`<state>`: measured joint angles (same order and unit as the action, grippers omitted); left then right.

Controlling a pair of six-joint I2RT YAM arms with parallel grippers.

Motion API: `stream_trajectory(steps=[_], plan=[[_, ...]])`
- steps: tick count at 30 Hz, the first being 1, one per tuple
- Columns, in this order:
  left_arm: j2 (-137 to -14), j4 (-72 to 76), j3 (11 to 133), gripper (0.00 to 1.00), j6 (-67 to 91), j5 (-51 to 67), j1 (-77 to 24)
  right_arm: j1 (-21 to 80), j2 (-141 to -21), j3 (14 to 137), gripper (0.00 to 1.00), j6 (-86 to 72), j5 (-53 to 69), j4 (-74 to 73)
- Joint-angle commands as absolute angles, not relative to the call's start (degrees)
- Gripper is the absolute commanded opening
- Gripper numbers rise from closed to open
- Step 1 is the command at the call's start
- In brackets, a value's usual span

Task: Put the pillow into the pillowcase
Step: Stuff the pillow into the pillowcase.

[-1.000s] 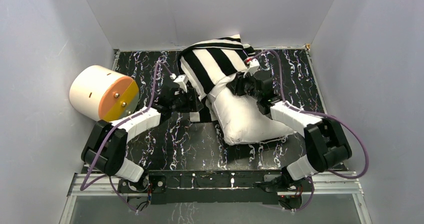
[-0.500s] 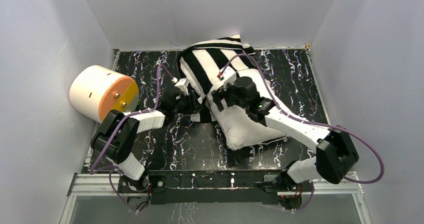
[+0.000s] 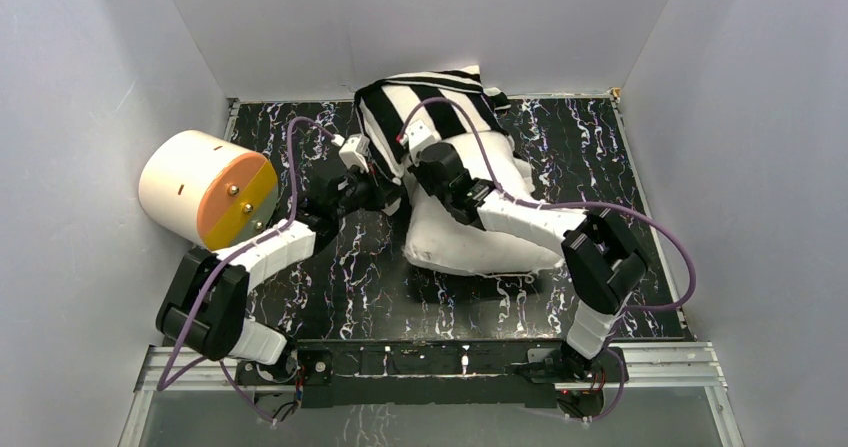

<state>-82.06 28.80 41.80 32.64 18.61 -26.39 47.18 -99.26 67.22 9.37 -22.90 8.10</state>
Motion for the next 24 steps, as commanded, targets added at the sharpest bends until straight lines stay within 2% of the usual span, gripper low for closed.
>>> stream_trajectory(steps=[1, 4, 9, 15, 18, 20, 24], plan=[[-75.8, 25.6, 43.0, 0.00, 33.9, 23.8, -30.9, 45.9, -102.5, 75.3, 0.00, 2.6, -27.5, 16.6], [-74.4, 25.2, 38.0, 0.00, 32.7, 19.0, -36.6, 45.7, -103.8, 75.0, 0.00, -2.2, -30.3, 19.4], [-73.6, 25.2, 34.7, 0.00, 35.2, 20.1, -40.6, 45.7, -104.3, 69.7, 0.00, -8.3, -31.4, 23.9], [-75.0, 28.4, 31.0, 0.00, 36.8, 20.5, -41.4, 45.7, -106.2, 67.3, 0.00, -12.9, -33.1, 25.6], [-77.8, 28.4, 30.5, 0.00, 36.9, 24.5, -42.3, 45.8, -106.0, 66.0, 0.00, -13.1, -30.9, 26.3], [-75.1, 25.3, 29.7, 0.00, 36.8, 22.5, -43.1, 45.8, -104.0, 64.2, 0.01, -11.9, -27.7, 25.0], [-69.2, 18.1, 31.4, 0.02, 37.1, 18.3, -44.0, 45.7, -93.6, 58.1, 0.24, -9.4, -19.3, 19.5]])
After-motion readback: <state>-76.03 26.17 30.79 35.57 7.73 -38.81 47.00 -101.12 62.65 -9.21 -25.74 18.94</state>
